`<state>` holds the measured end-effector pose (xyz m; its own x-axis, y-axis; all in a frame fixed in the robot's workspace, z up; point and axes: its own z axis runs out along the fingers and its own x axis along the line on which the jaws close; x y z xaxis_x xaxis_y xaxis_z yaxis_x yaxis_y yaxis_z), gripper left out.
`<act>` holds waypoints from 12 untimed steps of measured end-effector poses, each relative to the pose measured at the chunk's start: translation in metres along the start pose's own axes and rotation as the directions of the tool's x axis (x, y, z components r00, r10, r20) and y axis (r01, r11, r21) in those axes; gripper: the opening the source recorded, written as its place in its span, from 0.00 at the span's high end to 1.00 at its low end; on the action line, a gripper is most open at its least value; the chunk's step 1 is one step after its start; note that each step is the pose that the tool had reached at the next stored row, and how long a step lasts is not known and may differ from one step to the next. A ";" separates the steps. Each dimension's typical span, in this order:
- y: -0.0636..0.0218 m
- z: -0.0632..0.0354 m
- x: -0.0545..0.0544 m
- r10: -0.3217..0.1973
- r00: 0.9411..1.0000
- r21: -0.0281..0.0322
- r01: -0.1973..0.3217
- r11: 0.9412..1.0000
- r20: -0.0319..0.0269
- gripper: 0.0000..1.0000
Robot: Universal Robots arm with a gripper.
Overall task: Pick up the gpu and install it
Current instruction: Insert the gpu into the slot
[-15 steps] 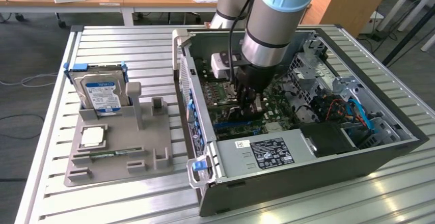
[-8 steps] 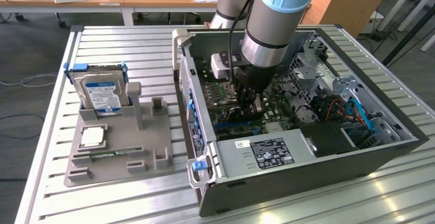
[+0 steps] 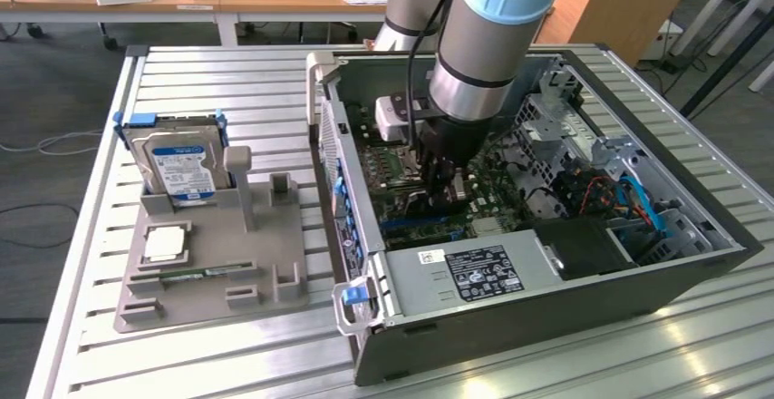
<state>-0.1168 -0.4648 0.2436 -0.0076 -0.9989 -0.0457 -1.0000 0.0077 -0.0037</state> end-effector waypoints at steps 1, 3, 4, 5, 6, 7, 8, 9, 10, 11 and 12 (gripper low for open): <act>0.0000 0.0004 0.000 0.000 1.000 0.000 0.000 1.000 0.000 0.73; 0.0000 0.0005 0.000 0.000 1.000 0.000 0.000 1.000 0.000 0.73; 0.0000 0.0005 0.000 0.000 1.000 0.000 0.000 1.000 0.000 0.73; 0.0000 0.0006 0.000 0.000 1.000 0.000 0.000 1.000 0.000 0.73; 0.0000 0.0009 0.000 0.000 1.000 0.000 0.000 1.000 0.000 0.73; 0.0001 0.0013 0.000 0.000 1.000 0.000 0.000 1.000 0.000 0.73; 0.0002 0.0016 0.000 0.000 1.000 0.000 0.000 1.000 0.000 0.73; 0.0002 0.0016 0.000 0.000 1.000 0.000 0.000 1.000 0.000 0.73; 0.0002 0.0016 0.000 0.000 1.000 0.000 0.000 1.000 0.000 0.73; 0.0002 0.0016 0.000 0.000 1.000 0.000 0.000 1.000 0.000 0.73; 0.0002 0.0018 0.000 0.000 1.000 0.000 0.000 1.000 0.000 0.73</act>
<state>-0.1170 -0.4649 0.2417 -0.0076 -0.9989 -0.0452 -1.0000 0.0078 -0.0035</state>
